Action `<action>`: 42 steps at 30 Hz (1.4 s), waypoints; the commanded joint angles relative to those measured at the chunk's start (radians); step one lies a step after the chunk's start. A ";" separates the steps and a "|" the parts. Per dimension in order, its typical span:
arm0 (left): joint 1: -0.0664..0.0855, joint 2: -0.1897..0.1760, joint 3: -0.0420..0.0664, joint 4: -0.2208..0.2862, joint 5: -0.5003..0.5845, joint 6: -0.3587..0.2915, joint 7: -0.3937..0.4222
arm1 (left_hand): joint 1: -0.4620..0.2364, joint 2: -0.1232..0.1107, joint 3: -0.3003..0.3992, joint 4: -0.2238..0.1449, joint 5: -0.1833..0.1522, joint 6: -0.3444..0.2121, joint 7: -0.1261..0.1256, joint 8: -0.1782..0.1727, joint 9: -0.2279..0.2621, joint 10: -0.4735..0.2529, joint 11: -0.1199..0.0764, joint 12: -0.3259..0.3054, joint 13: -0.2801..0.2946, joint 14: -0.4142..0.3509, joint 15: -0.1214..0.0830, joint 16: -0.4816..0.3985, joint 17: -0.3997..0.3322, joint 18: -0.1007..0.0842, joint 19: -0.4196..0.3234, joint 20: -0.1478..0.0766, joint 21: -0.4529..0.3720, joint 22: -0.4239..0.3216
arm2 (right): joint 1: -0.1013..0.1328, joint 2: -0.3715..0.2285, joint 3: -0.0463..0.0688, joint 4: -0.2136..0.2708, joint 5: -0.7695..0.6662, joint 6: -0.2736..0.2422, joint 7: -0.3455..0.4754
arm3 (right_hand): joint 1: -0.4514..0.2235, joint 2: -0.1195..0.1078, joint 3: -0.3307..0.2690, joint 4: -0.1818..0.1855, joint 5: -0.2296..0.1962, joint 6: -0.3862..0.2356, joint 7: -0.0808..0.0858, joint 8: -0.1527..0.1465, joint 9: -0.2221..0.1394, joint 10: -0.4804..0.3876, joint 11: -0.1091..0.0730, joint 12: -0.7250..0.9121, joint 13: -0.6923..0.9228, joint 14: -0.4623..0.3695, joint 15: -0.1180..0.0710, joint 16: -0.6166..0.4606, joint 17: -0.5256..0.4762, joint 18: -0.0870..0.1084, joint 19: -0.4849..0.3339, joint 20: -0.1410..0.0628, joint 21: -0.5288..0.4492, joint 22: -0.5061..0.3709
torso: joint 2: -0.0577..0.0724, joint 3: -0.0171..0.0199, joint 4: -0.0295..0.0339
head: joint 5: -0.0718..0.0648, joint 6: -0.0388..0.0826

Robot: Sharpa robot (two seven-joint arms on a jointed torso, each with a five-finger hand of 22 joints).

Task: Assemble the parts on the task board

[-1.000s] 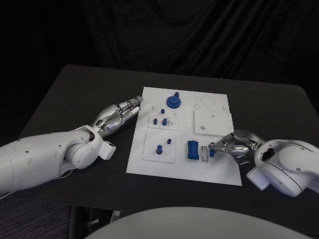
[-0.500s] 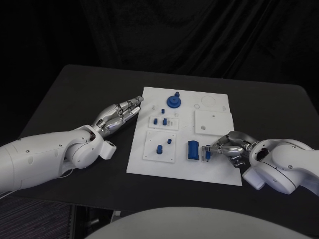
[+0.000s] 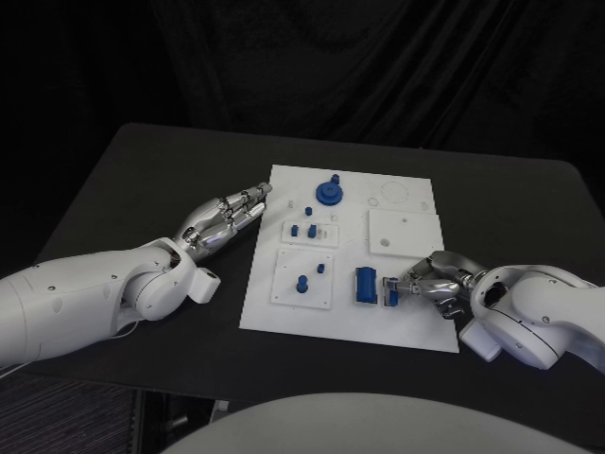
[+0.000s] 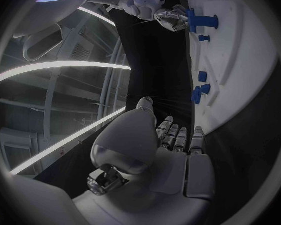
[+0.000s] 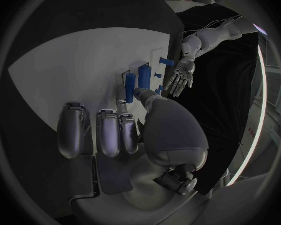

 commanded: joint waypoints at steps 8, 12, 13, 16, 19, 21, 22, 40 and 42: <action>-0.003 0.002 0.001 0.001 -0.002 0.014 0.027 | 0.008 0.000 0.006 -0.001 0.007 -0.002 0.007 0.004 0.001 0.000 0.010 0.002 0.001 0.000 0.010 -0.004 -0.001 0.011 -0.003 0.007 -0.004 0.001 | -0.004 0.002 0.000 -0.003 -0.021 0.010 0.000 | -0.014 0.004 0.003 0.006 -0.004 -0.007 0.000 -0.002 0.002 0.108 0.006 0.003 0.263 0.059 0.002 -0.007 0.000 0.010 0.028 0.004 -0.006 0.198 | -0.001 -0.0002 -0.0001 | 0.001 0.000; -0.003 0.002 0.001 0.000 -0.002 0.015 0.027 | 0.009 0.000 0.006 -0.001 0.007 -0.003 0.008 0.004 0.001 0.000 0.011 0.001 0.001 0.000 0.011 -0.004 -0.001 0.011 -0.003 0.008 -0.004 0.001 | -0.004 0.004 0.000 -0.006 -0.021 0.018 -0.003 | -0.018 0.005 0.002 0.008 -0.006 -0.008 0.001 -0.002 0.002 0.108 0.006 0.003 0.263 0.059 0.003 -0.007 0.000 0.010 0.028 0.004 -0.007 0.198 | -0.002 -0.0003 -0.0002 | 0.002 0.000; -0.003 0.002 0.001 0.000 -0.002 0.015 0.027 | 0.009 0.000 0.006 -0.001 0.007 -0.003 0.008 0.004 0.001 0.000 0.011 0.001 0.001 0.000 0.011 -0.004 -0.001 0.011 -0.003 0.008 -0.004 0.001 | -0.004 0.005 0.000 -0.007 -0.021 0.022 -0.005 | -0.019 0.004 0.001 0.008 -0.007 -0.010 0.002 -0.002 0.002 0.108 0.007 0.003 0.263 0.059 0.003 -0.007 -0.001 0.010 0.027 0.005 -0.007 0.197 | -0.002 -0.0003 -0.0001 | 0.002 0.000; -0.003 0.003 0.001 0.000 -0.002 0.015 0.026 | 0.009 0.000 0.006 -0.001 0.007 -0.003 0.008 0.004 0.001 0.000 0.011 0.001 0.001 0.000 0.011 -0.004 -0.001 0.011 -0.003 0.008 -0.004 0.001 | -0.004 0.005 0.000 -0.007 -0.027 0.036 -0.013 | -0.027 0.004 -0.005 0.008 -0.037 -0.017 0.003 -0.002 0.003 0.108 0.009 0.003 0.263 0.058 0.005 -0.009 -0.004 0.012 0.025 0.007 -0.014 0.195 | -0.002 -0.0005 0.0001 | 0.003 0.000; -0.004 0.003 0.001 0.000 -0.002 0.016 0.026 | 0.009 0.000 0.006 -0.001 0.007 -0.003 0.008 0.004 0.001 0.000 0.011 0.001 0.001 0.000 0.011 -0.004 -0.001 0.011 -0.003 0.008 -0.004 0.001 | -0.004 0.006 0.000 -0.008 -0.041 0.049 -0.018 | -0.046 0.002 -0.021 0.017 -0.100 -0.022 0.007 -0.001 0.003 0.108 0.012 0.003 0.263 0.058 0.008 -0.010 -0.006 0.012 0.023 0.010 -0.018 0.194 | -0.003 -0.0005 0.0002 | 0.004 0.000; -0.004 0.003 0.001 -0.001 -0.002 0.016 0.026 | 0.009 0.000 0.006 -0.001 0.007 -0.003 0.008 0.004 0.001 0.000 0.011 0.001 0.001 0.000 0.011 -0.004 -0.001 0.011 -0.003 0.008 -0.004 0.001 | -0.004 0.006 0.000 -0.008 -0.049 0.058 -0.020 | -0.058 -0.001 -0.033 0.023 -0.118 -0.028 0.010 -0.001 0.002 0.108 0.015 0.003 0.263 0.057 0.010 -0.011 -0.009 0.013 0.022 0.011 -0.021 0.193 | -0.002 -0.0007 0.0003 | 0.003 0.000; -0.004 0.003 0.001 -0.001 -0.002 0.017 0.025 | 0.009 0.000 0.006 -0.001 0.007 -0.003 0.008 0.004 0.001 0.000 0.011 0.001 0.001 0.000 0.011 -0.004 -0.001 0.011 -0.003 0.008 -0.004 0.001 | -0.004 0.007 0.000 -0.009 -0.051 0.061 -0.021 | -0.071 -0.003 -0.043 0.032 -0.123 -0.031 0.012 -0.001 0.001 0.108 0.017 0.003 0.263 0.057 0.011 -0.012 -0.009 0.013 0.022 0.012 -0.021 0.193 | -0.002 -0.0006 0.0003 | 0.003 0.000; -0.006 0.004 0.001 -0.002 -0.002 0.020 0.024 | 0.010 0.001 0.007 -0.001 0.007 -0.003 0.009 0.004 0.001 0.000 0.012 0.000 0.001 0.000 0.012 -0.004 -0.001 0.011 -0.003 0.008 -0.004 0.001 | -0.005 0.009 0.000 -0.015 -0.062 0.093 -0.007 | -0.136 0.002 -0.153 0.091 -0.308 -0.052 0.017 0.025 -0.017 0.108 0.022 0.003 0.263 0.058 0.017 -0.011 -0.009 0.013 0.023 0.019 -0.024 0.194 | -0.002 -0.0005 -0.0004 | 0.003 0.000; -0.007 0.004 0.001 -0.002 -0.002 0.020 0.023 | 0.010 0.001 0.007 -0.001 0.007 -0.003 0.009 0.004 0.001 0.000 0.012 0.000 0.001 0.000 0.012 -0.004 -0.001 0.011 -0.003 0.008 -0.004 0.001 | -0.005 0.009 0.000 -0.015 -0.062 0.088 -0.003 | -0.143 0.007 -0.165 0.102 -0.334 -0.053 0.017 0.029 -0.018 0.108 0.022 0.003 0.263 0.058 0.017 -0.011 -0.009 0.013 0.023 0.019 -0.024 0.194 | -0.002 -0.0004 -0.0002 | 0.003 0.000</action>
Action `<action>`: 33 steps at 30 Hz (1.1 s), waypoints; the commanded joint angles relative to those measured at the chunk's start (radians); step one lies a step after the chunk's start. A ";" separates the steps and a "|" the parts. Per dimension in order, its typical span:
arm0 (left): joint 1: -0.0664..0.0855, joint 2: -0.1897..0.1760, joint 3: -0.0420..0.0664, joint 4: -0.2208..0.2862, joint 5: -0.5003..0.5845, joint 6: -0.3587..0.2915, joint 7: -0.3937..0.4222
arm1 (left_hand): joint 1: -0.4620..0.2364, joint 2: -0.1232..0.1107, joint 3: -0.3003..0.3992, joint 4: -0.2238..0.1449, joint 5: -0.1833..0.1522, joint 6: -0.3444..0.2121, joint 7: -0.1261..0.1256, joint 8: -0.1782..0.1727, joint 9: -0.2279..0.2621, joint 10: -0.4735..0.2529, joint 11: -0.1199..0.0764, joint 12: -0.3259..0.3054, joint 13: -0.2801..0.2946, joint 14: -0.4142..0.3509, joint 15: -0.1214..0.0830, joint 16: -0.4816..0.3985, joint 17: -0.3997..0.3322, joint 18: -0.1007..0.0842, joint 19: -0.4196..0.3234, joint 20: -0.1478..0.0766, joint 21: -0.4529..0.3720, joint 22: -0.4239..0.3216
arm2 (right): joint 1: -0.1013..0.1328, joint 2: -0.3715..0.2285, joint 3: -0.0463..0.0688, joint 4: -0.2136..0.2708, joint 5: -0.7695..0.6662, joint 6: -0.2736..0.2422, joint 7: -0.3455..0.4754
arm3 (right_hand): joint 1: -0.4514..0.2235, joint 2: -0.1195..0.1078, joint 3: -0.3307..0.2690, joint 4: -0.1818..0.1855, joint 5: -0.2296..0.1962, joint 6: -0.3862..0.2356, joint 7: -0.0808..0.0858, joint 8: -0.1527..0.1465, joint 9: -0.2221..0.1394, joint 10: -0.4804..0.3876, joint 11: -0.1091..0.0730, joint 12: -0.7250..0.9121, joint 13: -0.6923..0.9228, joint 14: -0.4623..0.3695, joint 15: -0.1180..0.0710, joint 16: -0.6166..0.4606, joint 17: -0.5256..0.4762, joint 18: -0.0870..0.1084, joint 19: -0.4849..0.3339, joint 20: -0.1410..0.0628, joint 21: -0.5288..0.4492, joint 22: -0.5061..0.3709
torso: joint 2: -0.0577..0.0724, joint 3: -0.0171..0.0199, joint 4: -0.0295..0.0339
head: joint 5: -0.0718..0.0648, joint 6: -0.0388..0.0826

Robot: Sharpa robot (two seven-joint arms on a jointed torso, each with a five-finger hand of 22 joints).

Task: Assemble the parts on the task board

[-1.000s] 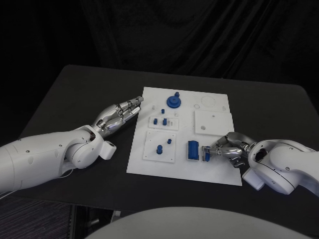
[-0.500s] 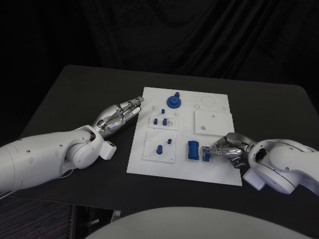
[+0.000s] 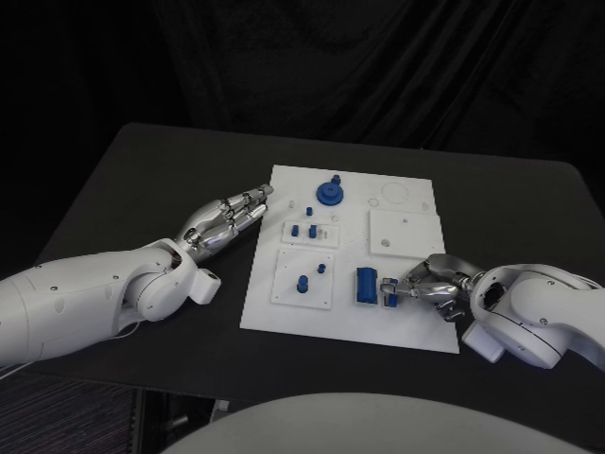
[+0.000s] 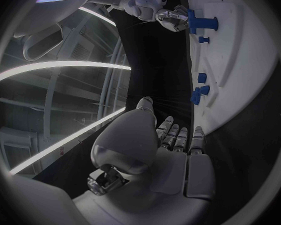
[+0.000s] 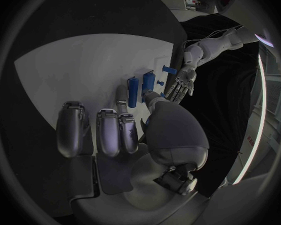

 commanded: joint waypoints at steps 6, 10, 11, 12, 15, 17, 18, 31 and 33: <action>-0.002 0.002 0.001 0.001 -0.002 0.014 0.023 | 0.010 0.001 0.007 -0.001 0.007 0.001 0.006 0.004 0.001 0.000 0.004 0.000 0.001 0.000 0.004 -0.004 -0.001 0.011 0.001 0.005 -0.004 0.001 | -0.003 -0.005 0.000 0.005 -0.007 -0.011 0.030 | -0.018 0.016 -0.025 0.019 -0.033 -0.012 0.000 0.016 -0.002 0.104 0.003 0.003 0.263 0.055 0.006 -0.004 0.000 0.014 0.023 0.004 -0.008 0.193 | 0.000 0.0001 -0.0007 | 0.003 0.000; -0.003 0.001 0.001 0.001 -0.002 0.015 0.022 | 0.010 0.001 0.007 -0.001 0.007 0.001 0.006 0.004 0.001 0.000 0.004 0.000 0.001 0.000 0.004 -0.004 -0.001 0.011 0.001 0.005 -0.004 0.001 | -0.003 -0.011 0.000 0.010 -0.007 -0.036 0.057 | -0.014 0.022 -0.031 0.023 -0.020 -0.020 -0.001 0.032 0.005 0.104 0.003 0.003 0.263 0.057 0.005 -0.001 0.006 0.013 0.024 0.004 -0.006 0.194 | 0.000 0.0001 -0.0008 | 0.004 0.000; -0.003 0.001 0.001 0.001 -0.002 0.015 0.022 | 0.010 0.001 0.007 -0.001 0.007 0.001 0.006 0.004 0.001 0.000 0.004 0.000 0.001 0.000 0.004 -0.004 -0.001 0.011 0.001 0.005 -0.004 0.001 | -0.003 -0.012 0.000 0.011 -0.007 -0.039 0.062 | -0.010 0.023 -0.034 0.023 -0.015 -0.024 -0.002 0.041 0.010 0.104 0.002 0.003 0.263 0.057 0.005 0.000 0.006 0.013 0.025 0.003 -0.005 0.195 | 0.000 0.0001 -0.0007 | 0.003 0.000; -0.003 0.001 0.001 0.001 -0.002 0.016 0.022 | 0.011 0.001 0.008 0.000 0.007 -0.001 0.007 0.004 0.001 0.000 0.005 0.000 0.001 0.000 0.005 -0.004 -0.001 0.010 0.001 0.006 -0.004 0.001 | -0.003 -0.012 0.000 0.011 -0.007 -0.040 0.066 | -0.001 0.024 -0.040 0.021 -0.008 -0.031 -0.004 0.062 0.022 0.104 0.001 0.003 0.263 0.057 0.004 0.001 0.008 0.013 0.025 0.002 -0.004 0.195 | 0.000 0.0002 -0.0006 | 0.003 0.000; -0.003 0.001 0.001 0.001 -0.002 0.017 0.021 | 0.011 0.001 0.008 0.000 0.007 -0.001 0.007 0.004 0.001 0.000 0.005 0.000 0.001 0.000 0.005 -0.004 -0.001 0.010 0.001 0.006 -0.004 0.001 | -0.003 -0.014 0.000 0.013 -0.007 -0.039 0.076 | 0.007 0.028 -0.049 0.021 -0.006 -0.039 -0.007 0.094 0.039 0.104 -0.002 0.003 0.263 0.057 0.002 0.001 0.008 0.013 0.025 0.001 -0.004 0.195 | 0.000 0.0000 -0.0002 | 0.002 0.000; -0.003 0.001 0.001 0.000 -0.002 0.017 0.021 | 0.011 0.001 0.008 0.000 0.007 -0.001 0.007 0.004 0.001 0.000 0.005 0.000 0.001 0.000 0.005 -0.004 -0.001 0.010 0.001 0.006 -0.004 0.001 | -0.003 -0.014 0.000 0.014 -0.007 -0.040 0.082 | 0.008 0.035 -0.057 0.026 -0.003 -0.046 -0.010 0.121 0.054 0.104 -0.005 0.003 0.263 0.058 0.000 0.003 0.013 0.012 0.026 -0.001 -0.001 0.196 | 0.000 -0.0002 0.0000 | 0.002 0.000; -0.003 0.002 0.001 0.000 -0.002 0.016 0.020 | 0.011 0.001 0.008 0.000 0.007 -0.001 0.007 0.004 0.001 0.000 0.005 0.000 0.001 0.000 0.005 -0.004 -0.001 0.010 0.001 0.006 -0.004 0.001 | -0.003 -0.014 0.000 0.014 -0.007 -0.041 0.084 | 0.004 0.041 -0.061 0.034 0.003 -0.050 -0.011 0.133 0.060 0.104 -0.006 0.003 0.263 0.059 -0.001 0.006 0.019 0.011 0.028 -0.002 0.004 0.198 | 0.000 0.0000 -0.0002 | 0.003 0.000; -0.004 0.001 0.001 0.001 -0.002 0.017 0.018 | 0.011 0.002 0.008 0.001 0.007 0.000 0.007 0.004 0.001 0.000 0.005 0.000 0.001 0.000 0.006 -0.004 -0.001 0.010 0.001 0.006 -0.004 0.001 | -0.004 -0.016 0.000 0.019 -0.007 -0.067 0.108 | -0.001 0.068 -0.080 0.075 0.067 -0.071 -0.023 0.226 0.103 0.104 -0.016 0.003 0.263 0.064 -0.010 0.020 0.044 0.007 0.036 -0.010 0.024 0.204 | 0.000 0.0003 -0.0008 | 0.005 0.000; -0.004 0.000 0.001 0.001 -0.002 0.017 0.017 | 0.011 0.003 0.009 0.001 0.007 0.001 0.007 0.004 0.001 0.000 0.006 0.001 0.001 0.000 0.007 -0.004 -0.001 0.010 0.001 0.007 -0.004 0.001 | -0.004 -0.018 0.000 0.020 -0.007 -0.069 0.108 | 0.007 0.068 -0.081 0.074 0.085 -0.075 -0.027 0.248 0.115 0.104 -0.019 0.003 0.263 0.064 -0.012 0.021 0.046 0.006 0.037 -0.012 0.026 0.204 | 0.000 0.0002 -0.0004 | 0.006 0.000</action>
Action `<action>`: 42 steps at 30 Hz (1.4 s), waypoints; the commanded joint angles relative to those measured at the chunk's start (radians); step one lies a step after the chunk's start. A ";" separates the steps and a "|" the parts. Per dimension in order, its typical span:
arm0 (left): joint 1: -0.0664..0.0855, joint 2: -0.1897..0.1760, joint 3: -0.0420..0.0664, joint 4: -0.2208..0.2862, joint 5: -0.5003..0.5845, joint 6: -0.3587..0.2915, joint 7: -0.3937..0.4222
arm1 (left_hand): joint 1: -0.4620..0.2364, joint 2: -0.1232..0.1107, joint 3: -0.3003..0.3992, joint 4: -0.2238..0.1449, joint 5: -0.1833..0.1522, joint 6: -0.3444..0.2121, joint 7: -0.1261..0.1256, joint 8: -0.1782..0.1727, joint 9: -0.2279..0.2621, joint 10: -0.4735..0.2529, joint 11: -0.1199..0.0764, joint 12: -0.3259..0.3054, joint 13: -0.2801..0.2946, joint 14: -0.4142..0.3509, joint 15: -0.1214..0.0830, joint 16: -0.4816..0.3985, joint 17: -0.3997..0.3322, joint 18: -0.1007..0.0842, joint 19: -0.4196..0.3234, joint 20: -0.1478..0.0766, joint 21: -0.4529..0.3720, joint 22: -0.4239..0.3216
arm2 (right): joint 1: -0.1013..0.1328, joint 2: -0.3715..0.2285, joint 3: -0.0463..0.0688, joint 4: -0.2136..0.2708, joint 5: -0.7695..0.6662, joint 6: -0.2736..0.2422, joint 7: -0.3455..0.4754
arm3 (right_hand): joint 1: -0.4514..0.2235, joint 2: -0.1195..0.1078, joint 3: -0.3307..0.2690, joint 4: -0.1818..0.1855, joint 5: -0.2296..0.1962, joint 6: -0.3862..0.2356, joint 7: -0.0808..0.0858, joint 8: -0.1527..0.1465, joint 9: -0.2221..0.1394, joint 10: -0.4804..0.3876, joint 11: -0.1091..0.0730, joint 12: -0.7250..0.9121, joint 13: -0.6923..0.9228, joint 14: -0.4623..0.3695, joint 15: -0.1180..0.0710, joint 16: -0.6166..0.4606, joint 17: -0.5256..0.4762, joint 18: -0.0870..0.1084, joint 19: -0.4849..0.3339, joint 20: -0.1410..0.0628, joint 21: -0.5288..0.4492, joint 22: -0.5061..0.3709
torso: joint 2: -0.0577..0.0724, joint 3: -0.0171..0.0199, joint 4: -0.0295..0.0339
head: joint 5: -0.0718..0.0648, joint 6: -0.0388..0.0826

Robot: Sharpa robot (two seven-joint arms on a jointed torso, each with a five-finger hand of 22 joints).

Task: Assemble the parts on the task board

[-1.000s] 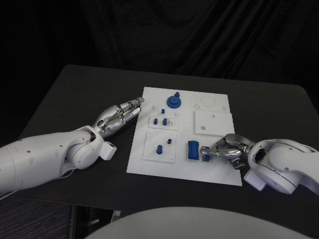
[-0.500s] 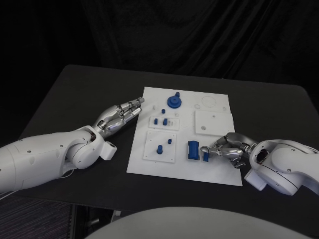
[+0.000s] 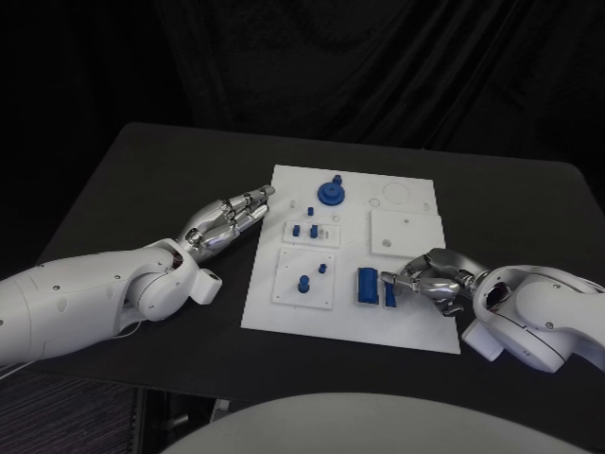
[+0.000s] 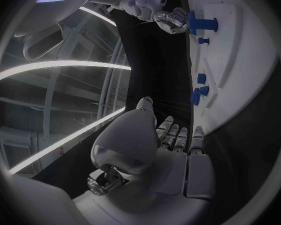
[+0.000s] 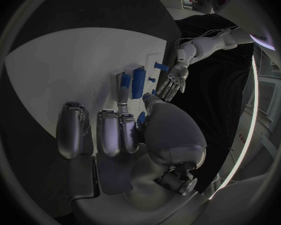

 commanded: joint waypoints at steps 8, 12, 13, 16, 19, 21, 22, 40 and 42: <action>-0.002 0.000 0.001 0.002 -0.002 0.014 0.016 | 0.010 0.003 0.008 -0.001 0.006 0.001 0.008 0.004 0.002 0.000 0.007 0.002 0.001 0.000 0.009 -0.004 -0.002 0.009 0.001 0.007 -0.004 0.001 | -0.003 -0.019 0.000 0.009 -0.029 -0.035 0.024 | 0.092 -0.009 0.027 -0.049 0.143 -0.030 -0.022 0.112 0.076 0.107 -0.025 0.003 0.263 0.068 -0.021 0.007 0.042 0.006 0.033 -0.020 0.007 0.204 | 0.000 0.0000 0.0008 | 0.001 0.000; -0.002 0.000 0.001 0.002 -0.002 0.015 0.015 | 0.011 0.003 0.008 -0.001 0.006 0.001 0.008 0.005 0.002 0.000 0.007 0.001 0.001 0.000 0.009 -0.004 -0.002 0.009 0.001 0.007 -0.004 0.001 | -0.003 -0.029 0.000 0.014 -0.062 -0.023 0.015 | 0.120 -0.017 0.039 -0.074 0.155 -0.042 -0.028 0.146 0.102 0.107 -0.030 0.003 0.263 0.068 -0.026 0.007 0.041 0.006 0.033 -0.024 0.007 0.204 | 0.000 -0.0004 0.0006 | 0.001 0.000; -0.002 0.000 0.001 0.002 -0.002 0.015 0.015 | 0.011 0.003 0.008 -0.001 0.006 0.001 0.008 0.005 0.002 0.000 0.007 0.001 0.001 0.000 0.009 -0.004 -0.002 0.009 0.001 0.008 -0.004 0.001 | -0.003 -0.032 0.000 0.017 -0.076 -0.018 0.011 | 0.134 -0.023 0.044 -0.088 0.156 -0.045 -0.031 0.165 0.117 0.107 -0.033 0.003 0.263 0.068 -0.028 0.007 0.040 0.006 0.033 -0.026 0.007 0.204 | 0.000 -0.0005 0.0008 | 0.001 0.000; -0.003 0.000 0.001 0.001 -0.002 0.015 0.014 | 0.011 0.003 0.008 -0.001 0.006 0.001 0.008 0.005 0.002 0.000 0.007 0.001 0.001 0.000 0.009 -0.004 -0.002 0.009 0.001 0.008 -0.004 0.001 | -0.005 -0.039 0.000 0.025 -0.111 -0.003 -0.001 | 0.141 -0.029 0.047 -0.100 0.126 -0.062 -0.036 0.220 0.162 0.107 -0.038 0.003 0.263 0.067 -0.032 0.006 0.038 0.006 0.032 -0.030 0.006 0.204 | 0.000 -0.0004 0.0003 | 0.000 0.000; -0.003 0.000 0.001 0.001 -0.002 0.015 0.015 | 0.012 0.003 0.009 -0.001 0.006 0.002 0.008 0.005 0.002 0.000 0.007 0.001 0.001 0.000 0.010 -0.004 -0.002 0.009 0.001 0.008 -0.004 0.001 | -0.007 -0.046 0.000 0.030 -0.143 0.017 -0.016 | 0.144 -0.032 0.046 -0.106 0.101 -0.071 -0.040 0.257 0.192 0.107 -0.041 0.003 0.263 0.067 -0.035 0.005 0.037 0.006 0.032 -0.033 0.007 0.204 | -0.001 -0.0003 -0.0003 | -0.001 0.000; -0.003 0.000 0.001 0.001 -0.002 0.015 0.015 | 0.012 0.004 0.009 -0.002 0.007 0.002 0.009 0.005 0.002 0.000 0.007 0.001 0.001 0.000 0.010 -0.004 -0.002 0.009 0.001 0.008 -0.004 0.001 | -0.008 -0.050 0.000 0.032 -0.159 0.029 -0.025 | 0.144 -0.033 0.044 -0.108 0.070 -0.076 -0.043 0.280 0.212 0.107 -0.043 0.003 0.263 0.067 -0.037 0.005 0.036 0.006 0.032 -0.034 0.006 0.204 | -0.001 -0.0001 0.0000 | -0.002 0.000; -0.003 0.000 0.001 0.001 -0.002 0.015 0.015 | 0.012 0.004 0.009 -0.002 0.007 0.002 0.009 0.005 0.002 0.000 0.007 0.001 0.001 0.000 0.010 -0.004 -0.002 0.009 0.001 0.008 -0.004 0.001 | -0.009 -0.052 0.000 0.033 -0.166 0.035 -0.030 | 0.143 -0.034 0.039 -0.108 0.033 -0.077 -0.044 0.295 0.224 0.107 -0.044 0.003 0.263 0.067 -0.038 0.005 0.037 0.006 0.032 -0.035 0.006 0.203 | -0.001 0.0002 0.0000 | -0.002 0.000; -0.004 -0.003 0.001 0.001 -0.002 0.014 0.014 | 0.013 0.003 0.010 -0.002 0.007 0.003 0.009 0.005 0.002 0.000 0.008 0.002 0.001 0.000 0.011 -0.004 -0.002 0.008 0.001 0.009 -0.004 0.001 | -0.036 -0.047 0.000 0.027 -0.208 0.105 -0.066 | 0.116 -0.042 -0.027 -0.081 -0.197 -0.099 -0.042 0.339 0.260 0.107 -0.043 0.003 0.263 0.066 -0.037 0.002 0.032 0.007 0.030 -0.035 0.001 0.202 | -0.002 -0.0009 0.0003 | 0.002 0.000; -0.004 -0.003 0.001 0.001 -0.002 0.014 0.014 | 0.013 0.003 0.010 -0.002 0.007 0.003 0.009 0.005 0.002 0.000 0.008 0.002 0.001 0.000 0.011 -0.004 -0.002 0.008 0.001 0.009 -0.004 0.001 | -0.037 -0.045 0.000 0.025 -0.208 0.104 -0.065 | 0.116 -0.042 -0.027 -0.081 -0.197 -0.099 -0.042 0.339 0.260 0.107 -0.043 0.003 0.263 0.066 -0.037 0.002 0.032 0.007 0.030 -0.035 0.001 0.202 | -0.001 -0.0009 0.0005 | 0.002 0.000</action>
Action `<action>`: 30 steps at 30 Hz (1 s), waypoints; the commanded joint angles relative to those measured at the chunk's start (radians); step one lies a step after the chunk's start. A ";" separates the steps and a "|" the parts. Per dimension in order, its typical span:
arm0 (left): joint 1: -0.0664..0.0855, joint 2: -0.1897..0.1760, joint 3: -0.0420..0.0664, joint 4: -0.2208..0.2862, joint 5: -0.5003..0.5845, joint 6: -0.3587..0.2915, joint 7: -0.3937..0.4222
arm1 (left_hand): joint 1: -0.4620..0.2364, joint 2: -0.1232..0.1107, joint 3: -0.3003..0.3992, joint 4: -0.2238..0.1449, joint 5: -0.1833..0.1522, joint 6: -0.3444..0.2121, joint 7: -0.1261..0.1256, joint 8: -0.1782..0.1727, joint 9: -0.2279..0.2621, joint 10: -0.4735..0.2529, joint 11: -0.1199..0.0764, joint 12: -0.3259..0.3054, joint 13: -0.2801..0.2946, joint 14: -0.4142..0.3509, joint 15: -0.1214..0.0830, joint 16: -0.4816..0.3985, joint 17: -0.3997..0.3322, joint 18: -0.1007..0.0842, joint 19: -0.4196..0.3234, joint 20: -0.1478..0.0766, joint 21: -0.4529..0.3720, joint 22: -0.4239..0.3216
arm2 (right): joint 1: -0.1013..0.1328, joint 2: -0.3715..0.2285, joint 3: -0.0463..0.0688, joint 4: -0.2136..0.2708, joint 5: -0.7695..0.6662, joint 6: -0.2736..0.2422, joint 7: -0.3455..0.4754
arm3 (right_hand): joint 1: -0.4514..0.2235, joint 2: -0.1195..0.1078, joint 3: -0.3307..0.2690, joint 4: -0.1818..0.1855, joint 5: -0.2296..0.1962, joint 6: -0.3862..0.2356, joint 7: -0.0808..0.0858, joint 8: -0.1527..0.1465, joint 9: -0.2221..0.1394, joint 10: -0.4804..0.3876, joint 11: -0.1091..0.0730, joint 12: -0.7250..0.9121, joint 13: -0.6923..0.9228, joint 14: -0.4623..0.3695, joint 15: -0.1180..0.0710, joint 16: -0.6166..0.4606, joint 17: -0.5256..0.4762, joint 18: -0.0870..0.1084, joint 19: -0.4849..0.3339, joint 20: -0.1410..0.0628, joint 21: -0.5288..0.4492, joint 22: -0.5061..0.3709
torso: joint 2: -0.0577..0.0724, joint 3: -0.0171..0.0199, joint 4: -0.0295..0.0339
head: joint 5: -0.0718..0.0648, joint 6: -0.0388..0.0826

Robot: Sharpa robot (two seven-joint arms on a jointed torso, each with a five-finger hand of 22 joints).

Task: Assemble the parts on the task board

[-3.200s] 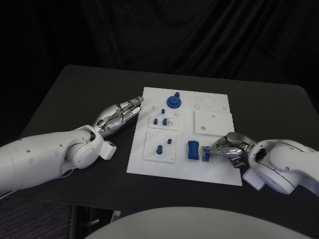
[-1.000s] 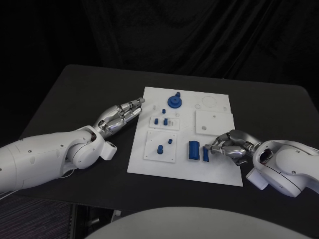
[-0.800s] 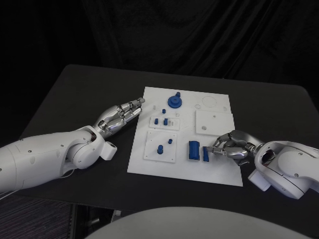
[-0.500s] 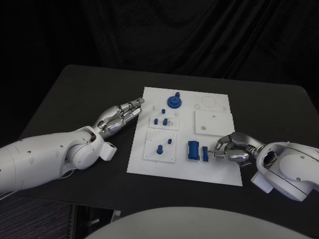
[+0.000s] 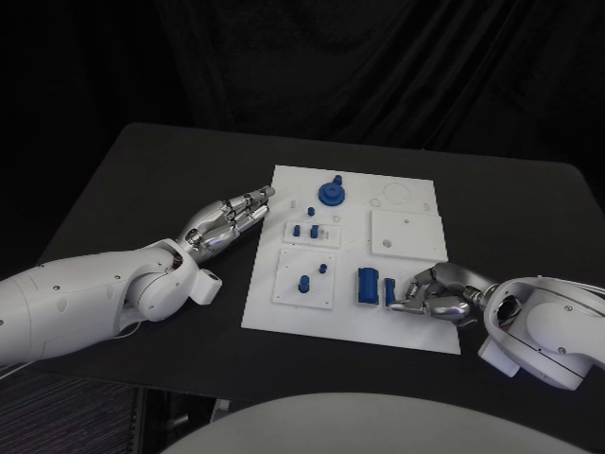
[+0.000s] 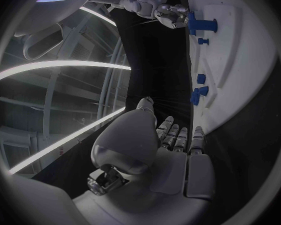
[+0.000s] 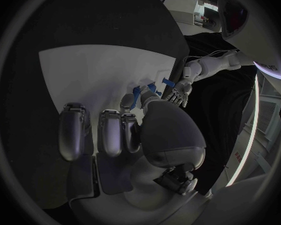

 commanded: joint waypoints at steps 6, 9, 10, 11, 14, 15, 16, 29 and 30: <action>-0.002 0.001 0.001 0.000 -0.002 0.013 0.014 | 0.011 0.001 0.006 0.000 0.005 0.000 0.005 0.005 0.001 0.000 0.008 0.002 0.001 -0.001 0.004 -0.004 -0.001 0.008 0.001 0.009 -0.004 0.001 | -0.005 0.004 0.000 -0.007 -0.018 0.009 -0.023 | -0.014 0.000 -0.011 0.005 -0.005 -0.007 -0.002 0.008 0.002 0.104 -0.003 0.003 0.263 0.062 -0.006 -0.001 0.034 0.007 0.034 -0.003 -0.002 0.202 | 0.003 0.0008 0.0027 | -0.004 0.000; -0.002 0.001 0.001 0.000 -0.002 0.013 0.013 | 0.011 0.001 0.006 0.000 0.005 0.000 0.005 0.005 0.001 0.000 0.008 0.002 0.001 -0.001 0.004 -0.004 -0.001 0.008 0.001 0.009 -0.004 0.001 | -0.006 0.006 0.000 -0.009 -0.018 0.007 -0.026 | -0.014 0.001 -0.011 0.005 -0.005 -0.006 -0.002 0.008 0.002 0.104 -0.003 0.003 0.263 0.062 -0.006 -0.002 0.033 0.007 0.034 -0.003 -0.002 0.202 | 0.003 0.0011 0.0022 | -0.004 0.000; -0.002 0.001 0.001 0.000 -0.002 0.014 0.013 | 0.011 0.001 0.006 0.000 0.005 0.000 0.005 0.005 0.001 0.000 0.008 0.002 0.001 -0.001 0.004 -0.004 -0.001 0.008 0.001 0.009 -0.004 0.001 | -0.006 0.007 0.000 -0.010 -0.018 0.007 -0.027 | -0.015 0.002 -0.011 0.006 -0.004 -0.006 -0.002 0.008 0.002 0.104 -0.003 0.003 0.263 0.062 -0.006 -0.001 0.034 0.007 0.034 -0.003 -0.003 0.202 | 0.003 0.0009 0.0018 | -0.004 0.000; -0.002 0.002 0.001 0.000 -0.002 0.014 0.013 | 0.011 0.001 0.006 0.000 0.005 0.000 0.005 0.005 0.001 0.000 0.008 0.002 0.001 -0.001 0.004 -0.004 -0.001 0.008 0.001 0.009 -0.004 0.001 | -0.006 0.008 0.000 -0.010 -0.018 0.007 -0.027 | -0.015 0.002 -0.011 0.006 -0.004 -0.006 -0.002 0.008 0.002 0.104 -0.003 0.003 0.263 0.062 -0.006 -0.001 0.034 0.007 0.034 -0.003 -0.003 0.202 | 0.003 0.0007 0.0016 | -0.003 0.000; -0.002 0.001 0.001 0.000 -0.002 0.014 0.013 | 0.011 0.001 0.006 0.000 0.005 0.000 0.005 0.005 0.001 0.000 0.008 0.002 0.001 -0.001 0.004 -0.004 -0.001 0.008 0.001 0.009 -0.004 0.001 | -0.006 0.009 0.000 -0.012 -0.018 0.005 -0.029 | -0.015 0.004 -0.011 0.007 -0.004 -0.006 -0.002 0.009 0.002 0.104 -0.003 0.003 0.263 0.062 -0.006 -0.001 0.034 0.007 0.034 -0.003 -0.003 0.202 | 0.003 0.0008 0.0014 | -0.002 0.000; -0.002 0.001 0.001 0.000 -0.002 0.014 0.012 | 0.011 0.001 0.006 0.000 0.005 0.000 0.005 0.005 0.001 0.000 0.008 0.002 0.001 -0.001 0.004 -0.004 -0.001 0.008 0.001 0.009 -0.004 0.001 | -0.006 0.010 0.000 -0.013 -0.018 0.004 -0.029 | -0.015 0.007 -0.011 0.009 -0.003 -0.005 -0.002 0.009 0.003 0.104 -0.004 0.003 0.263 0.062 -0.006 -0.001 0.034 0.007 0.034 -0.003 -0.002 0.202 | 0.003 0.0006 0.0012 | -0.002 0.000; -0.002 0.001 0.001 0.000 -0.002 0.014 0.012 | 0.011 0.001 0.006 0.000 0.005 0.000 0.005 0.005 0.001 0.000 0.008 0.002 0.001 -0.001 0.004 -0.004 -0.001 0.008 0.001 0.009 -0.004 0.001 | -0.006 0.011 0.000 -0.014 -0.018 0.002 -0.030 | -0.017 0.011 -0.012 0.011 -0.002 -0.004 -0.003 0.010 0.003 0.104 -0.004 0.003 0.263 0.062 -0.006 -0.002 0.033 0.007 0.034 -0.003 -0.002 0.202 | 0.003 0.0006 0.0008 | -0.003 0.000; -0.002 0.001 0.001 0.001 -0.002 0.016 0.010 | 0.013 0.000 0.007 -0.001 0.006 0.000 0.007 0.005 0.001 0.000 0.009 0.004 0.001 -0.001 0.005 -0.004 -0.001 0.008 0.001 0.010 -0.004 0.001 | -0.006 0.024 0.000 -0.030 -0.018 0.014 -0.049 | 0.048 0.044 0.005 -0.019 0.028 0.000 -0.009 0.013 0.002 0.104 -0.009 0.003 0.263 0.061 -0.010 -0.003 0.031 0.007 0.034 -0.007 -0.004 0.202 | 0.001 0.0002 0.0009 | -0.001 0.000; -0.002 0.001 0.001 0.001 -0.002 0.016 0.010 | 0.013 0.000 0.007 -0.001 0.006 0.000 0.007 0.005 0.001 0.000 0.009 0.004 0.001 -0.001 0.005 -0.004 -0.001 0.008 0.001 0.010 -0.004 0.001 | -0.006 0.025 0.000 -0.031 -0.018 0.016 -0.049 | 0.058 0.047 0.008 -0.025 0.030 0.000 -0.010 0.012 0.001 0.104 -0.010 0.003 0.263 0.061 -0.011 -0.003 0.031 0.007 0.034 -0.007 -0.004 0.201 | 0.001 0.0000 0.0006 | 0.000 0.000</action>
